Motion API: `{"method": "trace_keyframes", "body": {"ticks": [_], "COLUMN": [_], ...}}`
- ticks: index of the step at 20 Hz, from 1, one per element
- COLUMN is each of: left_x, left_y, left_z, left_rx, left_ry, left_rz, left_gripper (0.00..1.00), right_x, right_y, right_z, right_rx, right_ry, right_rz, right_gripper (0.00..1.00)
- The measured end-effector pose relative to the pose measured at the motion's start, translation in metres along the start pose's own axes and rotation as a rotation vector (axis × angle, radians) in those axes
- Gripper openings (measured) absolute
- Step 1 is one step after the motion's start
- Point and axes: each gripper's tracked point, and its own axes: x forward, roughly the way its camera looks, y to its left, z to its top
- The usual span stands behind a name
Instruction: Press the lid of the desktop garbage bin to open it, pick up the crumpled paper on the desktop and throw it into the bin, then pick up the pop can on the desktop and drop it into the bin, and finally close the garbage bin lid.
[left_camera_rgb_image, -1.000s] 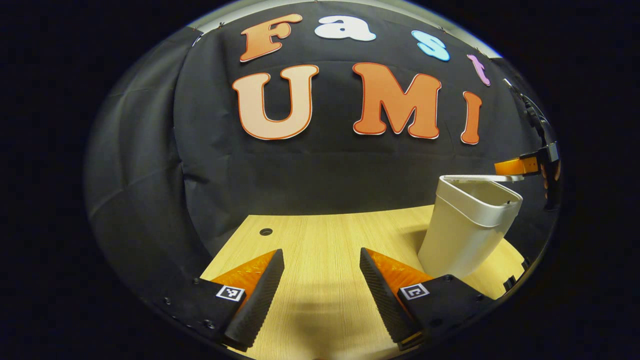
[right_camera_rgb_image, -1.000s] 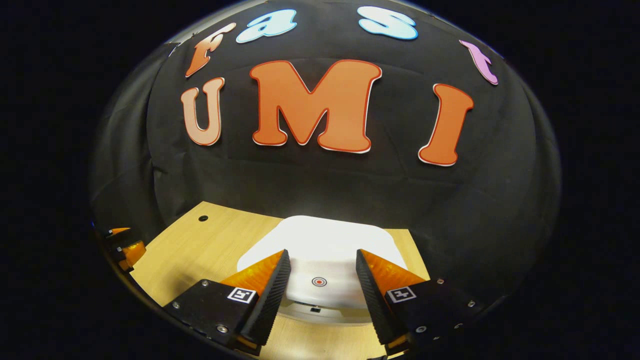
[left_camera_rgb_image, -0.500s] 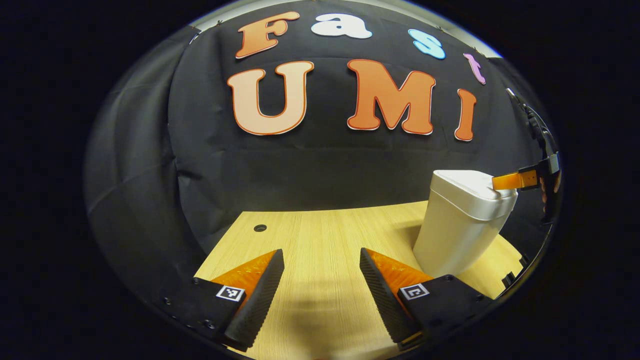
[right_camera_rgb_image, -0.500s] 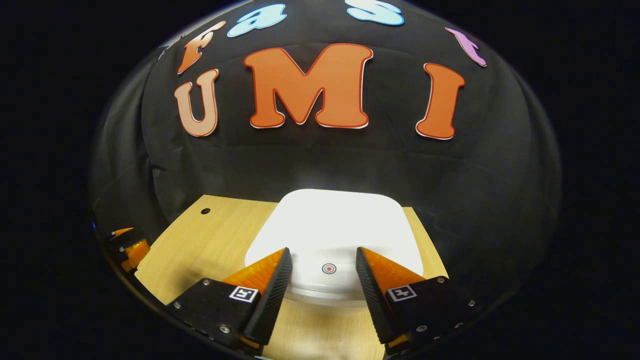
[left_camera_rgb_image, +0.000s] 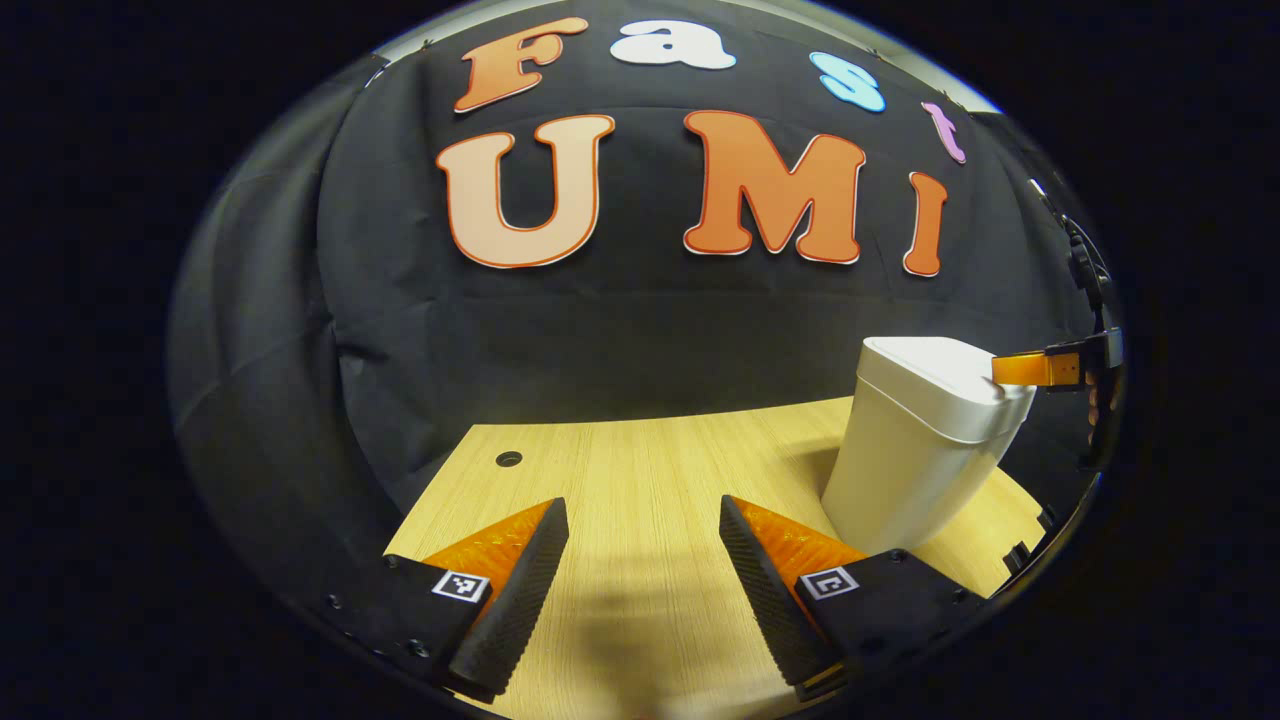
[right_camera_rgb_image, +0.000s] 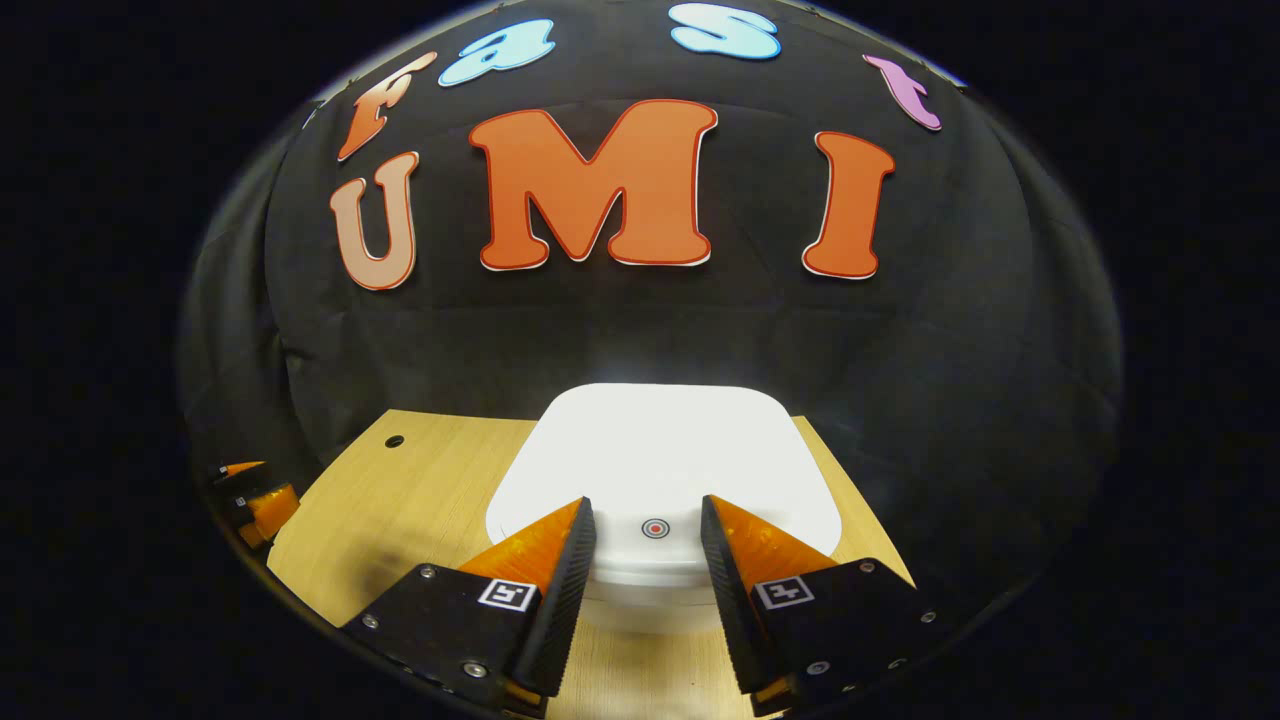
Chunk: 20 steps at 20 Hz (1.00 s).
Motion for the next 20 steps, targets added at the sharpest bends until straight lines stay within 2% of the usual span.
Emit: {"method": "trace_keyframes", "body": {"ticks": [2, 3, 5, 6, 7, 8, 9, 13, 17, 18, 20], "left_x": [0.003, 0.004, 0.005, 0.004, 0.005, 0.004, 0.002, -0.005, -0.015, -0.017, -0.022], "left_y": [-0.008, -0.012, -0.016, -0.017, -0.017, -0.017, -0.016, -0.013, -0.007, -0.006, 0.001], "left_z": [0.004, 0.006, 0.012, 0.015, 0.018, 0.022, 0.026, 0.042, 0.068, 0.072, 0.081], "left_rx": [-0.004, -0.022, -0.046, -0.049, -0.049, -0.048, -0.049, -0.069, -0.057, -0.051, -0.032], "left_ry": [0.002, 0.001, -0.002, -0.007, -0.012, -0.019, -0.026, -0.053, -0.114, -0.128, -0.155], "left_rz": [-0.021, -0.036, -0.052, -0.054, -0.054, -0.055, -0.056, -0.053, -0.036, -0.028, 0.005], "left_gripper": [0.97, 0.97, 0.97, 0.97, 0.94, 0.94, 0.97, 0.97, 0.97, 0.94, 0.97], "right_x": [0.0, 0.002, 0.001, 0.0, -0.002, -0.003, -0.003, -0.006, -0.01, -0.012, -0.017], "right_y": [-0.002, -0.002, -0.002, -0.001, -0.001, 0.0, 0.0, 0.004, 0.004, 0.007, 0.016], "right_z": [0.0, -0.001, -0.003, -0.003, -0.003, -0.002, 0.0, 0.001, 0.004, 0.006, 0.011], "right_rx": [0.026, 0.041, 0.053, 0.048, 0.034, 0.019, 0.014, 0.014, -0.01, -0.021, -0.04], "right_ry": [0.0, 0.003, -0.001, -0.005, -0.012, -0.03, -0.06, -0.107, -0.127, -0.14, -0.171], "right_rz": [-0.015, -0.017, -0.021, -0.024, -0.025, -0.025, -0.022, -0.014, -0.053, -0.052, -0.042], "right_gripper": [0.63, 0.57, 0.58, 0.54, 0.54, 0.58, 0.58, 0.58, 0.76, 0.8, 0.83]}}
